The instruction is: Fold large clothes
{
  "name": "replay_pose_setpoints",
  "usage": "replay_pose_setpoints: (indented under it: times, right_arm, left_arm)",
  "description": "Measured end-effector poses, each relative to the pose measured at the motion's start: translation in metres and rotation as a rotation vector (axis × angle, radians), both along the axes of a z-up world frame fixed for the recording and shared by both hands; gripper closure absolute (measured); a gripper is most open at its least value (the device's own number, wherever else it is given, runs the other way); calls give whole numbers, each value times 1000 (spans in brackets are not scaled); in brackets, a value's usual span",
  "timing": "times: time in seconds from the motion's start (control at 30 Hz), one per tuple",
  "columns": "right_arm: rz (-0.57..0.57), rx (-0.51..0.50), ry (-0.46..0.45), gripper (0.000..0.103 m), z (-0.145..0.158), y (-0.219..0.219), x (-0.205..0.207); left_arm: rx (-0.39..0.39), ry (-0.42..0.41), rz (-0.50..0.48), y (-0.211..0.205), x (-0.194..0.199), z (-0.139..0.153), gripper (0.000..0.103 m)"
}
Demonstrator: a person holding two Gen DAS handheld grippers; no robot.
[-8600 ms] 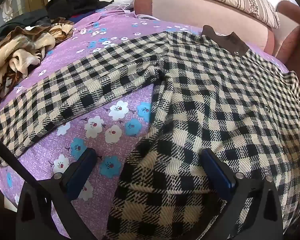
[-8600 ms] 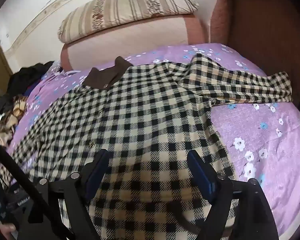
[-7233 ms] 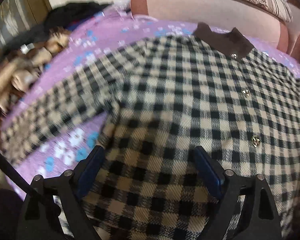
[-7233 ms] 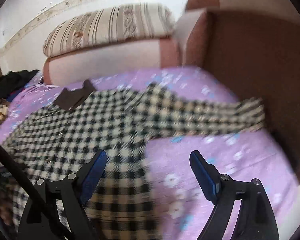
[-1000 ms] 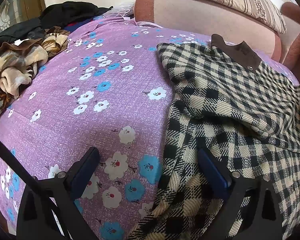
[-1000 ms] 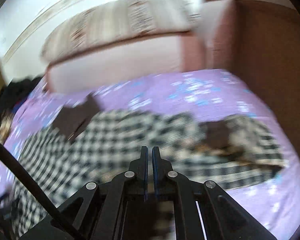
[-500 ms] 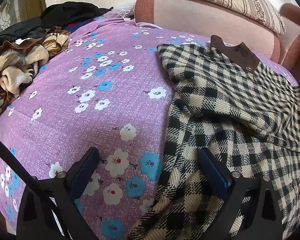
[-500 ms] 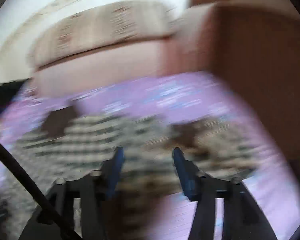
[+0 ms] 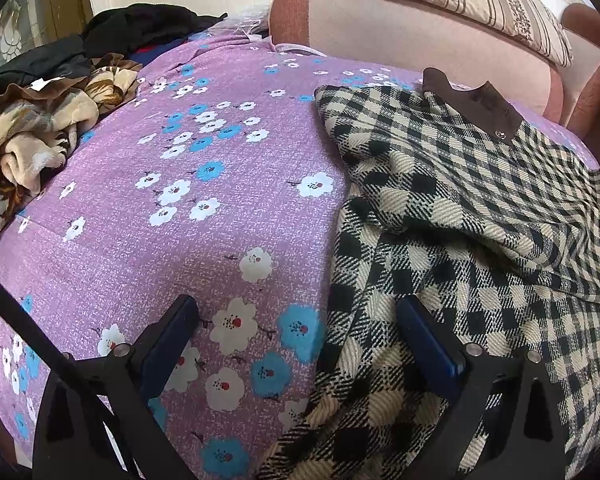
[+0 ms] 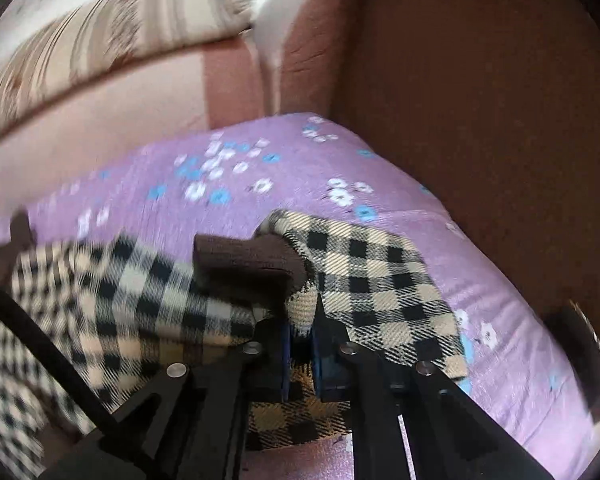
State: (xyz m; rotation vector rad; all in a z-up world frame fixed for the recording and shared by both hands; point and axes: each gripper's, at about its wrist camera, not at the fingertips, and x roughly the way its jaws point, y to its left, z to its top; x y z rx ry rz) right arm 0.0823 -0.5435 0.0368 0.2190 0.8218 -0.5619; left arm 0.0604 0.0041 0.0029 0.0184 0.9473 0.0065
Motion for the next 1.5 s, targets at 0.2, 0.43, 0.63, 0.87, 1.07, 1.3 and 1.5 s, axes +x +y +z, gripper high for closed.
replay_pose_setpoints:
  times: [0.2,0.43,0.63,0.87,1.07,1.3,1.5]
  right_arm:
    - [98,162,-166,94,49,38,-16]
    - [426,366,-165,94,56,170,-7]
    - [666,505,68,71,-9,279,5]
    - [687,584,95,49,-2,263,-34]
    - [458,587,-59,45,20,176,-57]
    - [317,656,-128,45,15,119,-52]
    - [254,599,-165,45,23,89,-50]
  left_arm:
    - [-137,-21,57,15,-15,14,5]
    - [-206,-95,28,20,-30,43,5]
    - [-338,-81,58,43,-28,53,5]
    - [-408,-108,-7,32,-30,72,5]
    - [-396,-56,-179,-36,-11,84,5]
    - [-321,102,-354,-129,24,54,21]
    - [-249,218,-377,-165,43,23,86]
